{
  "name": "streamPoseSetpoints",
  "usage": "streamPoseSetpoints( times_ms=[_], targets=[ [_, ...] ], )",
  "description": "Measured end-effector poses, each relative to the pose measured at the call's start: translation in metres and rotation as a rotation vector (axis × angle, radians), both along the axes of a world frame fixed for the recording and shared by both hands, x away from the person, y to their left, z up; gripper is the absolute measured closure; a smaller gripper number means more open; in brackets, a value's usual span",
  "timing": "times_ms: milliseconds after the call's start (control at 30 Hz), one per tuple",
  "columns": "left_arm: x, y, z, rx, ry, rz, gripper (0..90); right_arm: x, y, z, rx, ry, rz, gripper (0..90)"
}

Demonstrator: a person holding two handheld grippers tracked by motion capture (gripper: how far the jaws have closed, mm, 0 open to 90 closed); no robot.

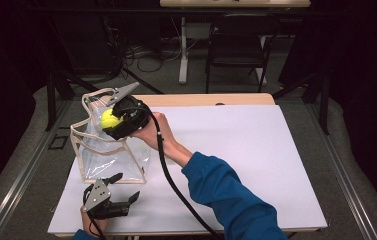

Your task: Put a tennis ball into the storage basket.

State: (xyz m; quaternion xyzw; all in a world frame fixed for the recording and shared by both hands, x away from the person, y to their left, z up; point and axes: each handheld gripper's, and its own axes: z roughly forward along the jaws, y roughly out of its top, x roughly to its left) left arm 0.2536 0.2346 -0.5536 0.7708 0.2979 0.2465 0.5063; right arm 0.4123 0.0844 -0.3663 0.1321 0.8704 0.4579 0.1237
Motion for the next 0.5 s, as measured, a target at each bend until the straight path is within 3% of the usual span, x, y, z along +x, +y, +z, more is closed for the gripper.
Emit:
streamPoseSetpoints(
  times_ms=[133,267,500],
  targets=[
    [0.000,0.001,0.000,-0.002,0.005,0.001,16.0,0.000,-0.001,0.001,0.006,0.014,0.002,12.5],
    [-0.001,0.000,0.000,0.004,0.001,0.001,16.0,-0.002,-0.011,0.005,0.037,0.015,0.002,5.8],
    [0.000,0.000,0.000,0.000,0.002,-0.001,16.0,-0.006,-0.045,0.010,0.065,0.036,0.004,1.5]
  ],
)
